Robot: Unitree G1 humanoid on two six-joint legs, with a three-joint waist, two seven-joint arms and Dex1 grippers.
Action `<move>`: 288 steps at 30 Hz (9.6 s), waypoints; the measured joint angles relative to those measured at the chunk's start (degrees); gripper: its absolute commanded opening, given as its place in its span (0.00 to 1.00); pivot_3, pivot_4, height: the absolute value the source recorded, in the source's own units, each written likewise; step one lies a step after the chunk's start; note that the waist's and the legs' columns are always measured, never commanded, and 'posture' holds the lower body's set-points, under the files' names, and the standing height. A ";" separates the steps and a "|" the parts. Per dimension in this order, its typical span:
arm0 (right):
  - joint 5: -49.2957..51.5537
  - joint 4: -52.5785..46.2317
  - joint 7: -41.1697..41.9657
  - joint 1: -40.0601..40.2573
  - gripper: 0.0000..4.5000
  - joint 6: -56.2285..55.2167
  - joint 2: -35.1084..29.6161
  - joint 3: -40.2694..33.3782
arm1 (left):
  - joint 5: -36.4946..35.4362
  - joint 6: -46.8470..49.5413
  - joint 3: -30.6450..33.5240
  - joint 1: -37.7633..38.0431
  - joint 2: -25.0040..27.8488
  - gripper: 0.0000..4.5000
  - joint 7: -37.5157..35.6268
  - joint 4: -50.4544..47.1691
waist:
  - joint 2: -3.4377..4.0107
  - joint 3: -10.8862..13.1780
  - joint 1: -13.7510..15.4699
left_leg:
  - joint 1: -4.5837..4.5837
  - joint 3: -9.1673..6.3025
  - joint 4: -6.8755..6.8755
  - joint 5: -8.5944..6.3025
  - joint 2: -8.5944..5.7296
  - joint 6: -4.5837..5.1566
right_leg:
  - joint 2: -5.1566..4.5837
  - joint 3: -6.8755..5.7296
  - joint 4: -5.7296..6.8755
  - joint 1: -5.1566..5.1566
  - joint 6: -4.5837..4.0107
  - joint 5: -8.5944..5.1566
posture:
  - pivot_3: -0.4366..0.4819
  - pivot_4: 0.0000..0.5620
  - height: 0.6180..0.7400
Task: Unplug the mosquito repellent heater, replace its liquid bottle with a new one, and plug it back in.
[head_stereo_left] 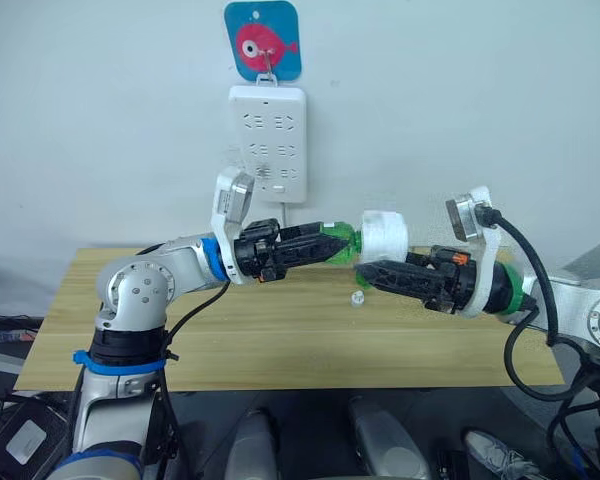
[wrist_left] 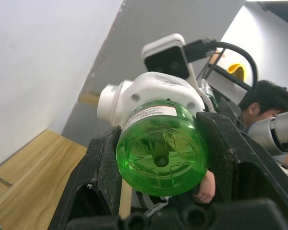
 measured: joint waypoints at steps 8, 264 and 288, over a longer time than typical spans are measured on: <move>-21.06 -9.89 16.08 7.70 1.00 -3.25 -4.70 0.44 | -1.30 0.02 2.45 -1.13 -1.33 0.51 2.48 2.37 | -0.03 -0.02 0.44 | 0.00 -0.02 0.07 0.00 0.00 0.00 | 0.00 -0.02 0.00 0.02 0.22 -0.08 | 0.26 0.32 1.00; -17.46 -9.22 -37.72 10.47 1.00 -32.91 44.52 0.33 | 23.99 -26.95 -6.02 7.21 -15.06 0.52 10.95 -3.11 | 0.14 -0.18 -2.58 | -0.06 0.14 0.03 -0.13 -0.01 0.26 | 0.02 0.20 -0.09 -0.02 0.14 0.17 | 0.21 0.33 1.00; -16.82 -7.32 -36.43 9.26 0.64 -34.64 45.90 0.24 | 23.69 -27.18 -6.01 7.72 -14.94 0.52 10.65 -4.15 | 0.15 -0.19 -2.59 | -0.06 0.13 0.03 -0.13 -0.01 0.26 | 0.02 0.18 -0.07 -0.03 0.13 0.17 | 0.22 0.31 1.00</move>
